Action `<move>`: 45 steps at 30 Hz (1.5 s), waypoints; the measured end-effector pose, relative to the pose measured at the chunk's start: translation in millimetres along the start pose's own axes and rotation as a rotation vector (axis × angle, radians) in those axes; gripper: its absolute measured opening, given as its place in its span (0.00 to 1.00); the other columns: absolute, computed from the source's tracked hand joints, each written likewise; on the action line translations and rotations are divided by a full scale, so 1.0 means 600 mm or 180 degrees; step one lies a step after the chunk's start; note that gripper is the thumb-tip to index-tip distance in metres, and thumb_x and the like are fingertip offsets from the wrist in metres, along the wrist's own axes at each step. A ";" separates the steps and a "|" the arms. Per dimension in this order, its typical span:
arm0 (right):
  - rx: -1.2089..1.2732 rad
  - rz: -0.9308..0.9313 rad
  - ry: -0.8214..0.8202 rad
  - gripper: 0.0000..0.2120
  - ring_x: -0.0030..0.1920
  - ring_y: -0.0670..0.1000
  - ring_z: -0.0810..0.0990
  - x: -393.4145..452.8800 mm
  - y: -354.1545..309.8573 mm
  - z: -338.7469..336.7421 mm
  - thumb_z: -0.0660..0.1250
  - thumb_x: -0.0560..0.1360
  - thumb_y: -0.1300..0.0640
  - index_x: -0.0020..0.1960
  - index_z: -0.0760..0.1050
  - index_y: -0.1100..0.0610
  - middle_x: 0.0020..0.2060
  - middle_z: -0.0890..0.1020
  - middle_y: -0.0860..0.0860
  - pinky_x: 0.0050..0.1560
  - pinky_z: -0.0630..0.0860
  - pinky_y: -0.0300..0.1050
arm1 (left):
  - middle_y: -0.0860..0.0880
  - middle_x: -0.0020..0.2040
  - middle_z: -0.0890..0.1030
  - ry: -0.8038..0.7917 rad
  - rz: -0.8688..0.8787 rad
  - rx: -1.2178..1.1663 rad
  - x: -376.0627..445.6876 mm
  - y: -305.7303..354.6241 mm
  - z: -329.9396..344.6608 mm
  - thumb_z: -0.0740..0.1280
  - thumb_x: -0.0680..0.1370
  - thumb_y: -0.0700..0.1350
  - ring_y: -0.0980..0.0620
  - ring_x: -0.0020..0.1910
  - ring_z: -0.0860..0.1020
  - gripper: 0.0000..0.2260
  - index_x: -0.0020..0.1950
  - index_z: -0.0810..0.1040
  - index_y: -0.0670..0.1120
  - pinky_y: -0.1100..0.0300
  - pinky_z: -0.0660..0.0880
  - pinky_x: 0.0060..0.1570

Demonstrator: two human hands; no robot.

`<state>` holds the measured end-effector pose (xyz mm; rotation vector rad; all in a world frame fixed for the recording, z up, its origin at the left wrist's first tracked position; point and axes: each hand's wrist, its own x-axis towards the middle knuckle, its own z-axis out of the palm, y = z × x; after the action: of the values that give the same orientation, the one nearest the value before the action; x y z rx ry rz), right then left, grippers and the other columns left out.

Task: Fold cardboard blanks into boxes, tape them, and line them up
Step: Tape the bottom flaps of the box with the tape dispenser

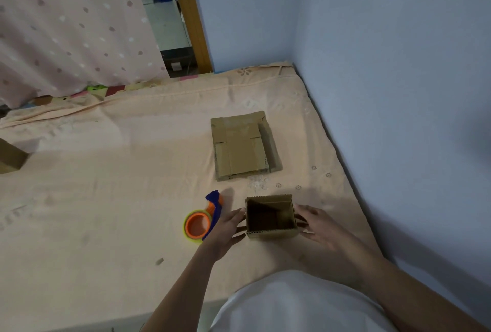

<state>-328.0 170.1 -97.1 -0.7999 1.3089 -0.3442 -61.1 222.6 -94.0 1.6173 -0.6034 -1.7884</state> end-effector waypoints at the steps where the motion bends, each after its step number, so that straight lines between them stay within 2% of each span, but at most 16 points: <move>1: 0.0012 0.0015 0.0029 0.51 0.67 0.54 0.76 0.003 0.000 -0.003 0.74 0.56 0.24 0.72 0.72 0.51 0.66 0.79 0.50 0.69 0.73 0.55 | 0.49 0.68 0.76 0.0021 0.0027 0.0089 -0.001 0.000 0.004 0.65 0.80 0.56 0.46 0.66 0.74 0.23 0.73 0.70 0.49 0.47 0.71 0.68; 6: 0.0030 0.0064 0.0031 0.54 0.67 0.53 0.76 0.008 -0.001 -0.004 0.75 0.55 0.24 0.73 0.71 0.52 0.66 0.78 0.50 0.69 0.73 0.55 | 0.50 0.64 0.78 0.0139 0.0113 0.0134 -0.011 0.004 0.021 0.64 0.81 0.56 0.49 0.63 0.76 0.23 0.73 0.70 0.47 0.50 0.74 0.65; 13: -0.0088 0.0054 0.0086 0.28 0.58 0.50 0.78 -0.022 -0.037 0.028 0.67 0.76 0.39 0.68 0.74 0.58 0.57 0.82 0.50 0.67 0.75 0.52 | 0.50 0.62 0.78 0.0295 0.0132 0.0026 -0.017 0.015 0.036 0.64 0.81 0.55 0.48 0.61 0.76 0.21 0.71 0.71 0.46 0.49 0.74 0.64; 15: -0.0043 -0.0020 0.0082 0.23 0.55 0.49 0.79 -0.025 -0.051 0.034 0.65 0.79 0.41 0.65 0.74 0.56 0.54 0.82 0.50 0.66 0.75 0.52 | 0.48 0.62 0.79 0.0395 0.0198 0.0018 -0.027 0.028 0.035 0.64 0.81 0.56 0.47 0.60 0.78 0.17 0.66 0.75 0.48 0.47 0.76 0.63; 17: -0.0026 -0.0094 0.0084 0.21 0.55 0.52 0.80 -0.023 -0.072 0.043 0.65 0.79 0.40 0.63 0.76 0.55 0.54 0.83 0.52 0.65 0.76 0.55 | 0.48 0.59 0.81 0.0534 0.0246 -0.0045 -0.039 0.046 0.028 0.64 0.81 0.57 0.48 0.56 0.80 0.13 0.59 0.77 0.51 0.49 0.79 0.58; 21: -0.0201 -0.0220 0.0108 0.27 0.57 0.55 0.81 -0.019 -0.125 0.080 0.67 0.75 0.35 0.64 0.76 0.53 0.57 0.82 0.53 0.60 0.79 0.56 | 0.47 0.51 0.83 0.0899 0.0362 -0.0102 -0.070 0.083 -0.001 0.66 0.79 0.60 0.47 0.47 0.81 0.18 0.56 0.79 0.46 0.57 0.79 0.38; 22: -0.0247 -0.0245 0.0102 0.26 0.57 0.54 0.80 -0.018 -0.136 0.092 0.67 0.75 0.34 0.63 0.76 0.52 0.57 0.82 0.52 0.60 0.79 0.55 | 0.47 0.50 0.82 0.0944 0.0443 -0.0139 -0.077 0.091 -0.010 0.67 0.78 0.59 0.46 0.48 0.81 0.18 0.55 0.79 0.45 0.55 0.80 0.39; 24: -0.0286 -0.0353 0.0012 0.21 0.55 0.52 0.80 -0.023 -0.158 0.122 0.66 0.76 0.35 0.60 0.76 0.50 0.56 0.82 0.51 0.58 0.79 0.52 | 0.47 0.53 0.82 0.1083 0.0574 -0.0198 -0.093 0.101 -0.029 0.66 0.79 0.59 0.44 0.53 0.82 0.17 0.57 0.79 0.47 0.49 0.82 0.49; 26: -0.0282 -0.0487 -0.0074 0.18 0.54 0.52 0.81 -0.024 -0.170 0.154 0.66 0.77 0.36 0.58 0.76 0.48 0.55 0.82 0.50 0.57 0.79 0.52 | 0.48 0.56 0.81 0.1316 0.0714 -0.0125 -0.114 0.105 -0.053 0.65 0.79 0.60 0.45 0.56 0.80 0.18 0.60 0.78 0.48 0.49 0.80 0.54; 28: -0.0323 -0.0574 -0.0113 0.21 0.55 0.52 0.81 -0.029 -0.177 0.187 0.66 0.76 0.35 0.61 0.76 0.49 0.55 0.83 0.49 0.57 0.80 0.52 | 0.48 0.58 0.81 0.1465 0.0811 -0.0093 -0.135 0.104 -0.079 0.65 0.79 0.62 0.46 0.58 0.79 0.19 0.61 0.78 0.49 0.48 0.79 0.58; 31: -0.0402 -0.0610 -0.0187 0.23 0.54 0.51 0.82 -0.040 -0.179 0.240 0.66 0.76 0.35 0.63 0.76 0.50 0.55 0.83 0.49 0.55 0.80 0.51 | 0.49 0.58 0.81 0.1532 0.0802 -0.0247 -0.174 0.095 -0.114 0.64 0.79 0.62 0.46 0.56 0.81 0.19 0.61 0.77 0.50 0.49 0.81 0.54; 35: -0.0485 -0.0616 -0.0194 0.16 0.48 0.50 0.83 -0.059 -0.176 0.321 0.66 0.78 0.39 0.52 0.79 0.51 0.47 0.84 0.49 0.43 0.80 0.46 | 0.52 0.54 0.81 0.1628 0.0841 -0.0386 -0.225 0.076 -0.165 0.64 0.80 0.61 0.50 0.52 0.82 0.15 0.59 0.77 0.53 0.57 0.80 0.44; 38: -0.0586 -0.0532 -0.0315 0.24 0.50 0.55 0.85 -0.060 -0.167 0.386 0.67 0.76 0.36 0.57 0.81 0.55 0.48 0.86 0.54 0.51 0.83 0.52 | 0.53 0.54 0.81 0.1690 0.0821 -0.0481 -0.262 0.061 -0.218 0.64 0.80 0.60 0.50 0.52 0.81 0.15 0.59 0.76 0.52 0.56 0.79 0.44; 41: -0.0674 -0.0416 -0.0284 0.30 0.55 0.55 0.82 -0.068 -0.150 0.458 0.68 0.70 0.29 0.59 0.79 0.52 0.53 0.83 0.52 0.59 0.80 0.56 | 0.53 0.54 0.81 0.1737 0.0804 -0.0574 -0.303 0.035 -0.281 0.64 0.80 0.60 0.50 0.53 0.80 0.15 0.59 0.76 0.52 0.55 0.79 0.47; 43: -0.0669 -0.0380 -0.0360 0.24 0.53 0.53 0.79 -0.082 -0.144 0.514 0.68 0.72 0.31 0.53 0.77 0.51 0.51 0.80 0.49 0.60 0.79 0.55 | 0.53 0.55 0.81 0.1800 0.0786 -0.0618 -0.332 0.020 -0.326 0.64 0.80 0.60 0.50 0.54 0.80 0.16 0.61 0.76 0.52 0.54 0.79 0.48; 45: -0.0691 -0.0378 -0.0402 0.14 0.46 0.48 0.79 -0.098 -0.142 0.572 0.66 0.78 0.38 0.47 0.75 0.50 0.45 0.80 0.48 0.50 0.80 0.48 | 0.52 0.57 0.81 0.1841 0.0763 -0.0674 -0.359 0.007 -0.373 0.64 0.80 0.60 0.49 0.55 0.80 0.17 0.63 0.76 0.52 0.53 0.79 0.49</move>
<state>-1.6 260.6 20.4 -1.0685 1.1955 -0.2435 167.6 394.1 27.4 1.7199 -0.3067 -1.0944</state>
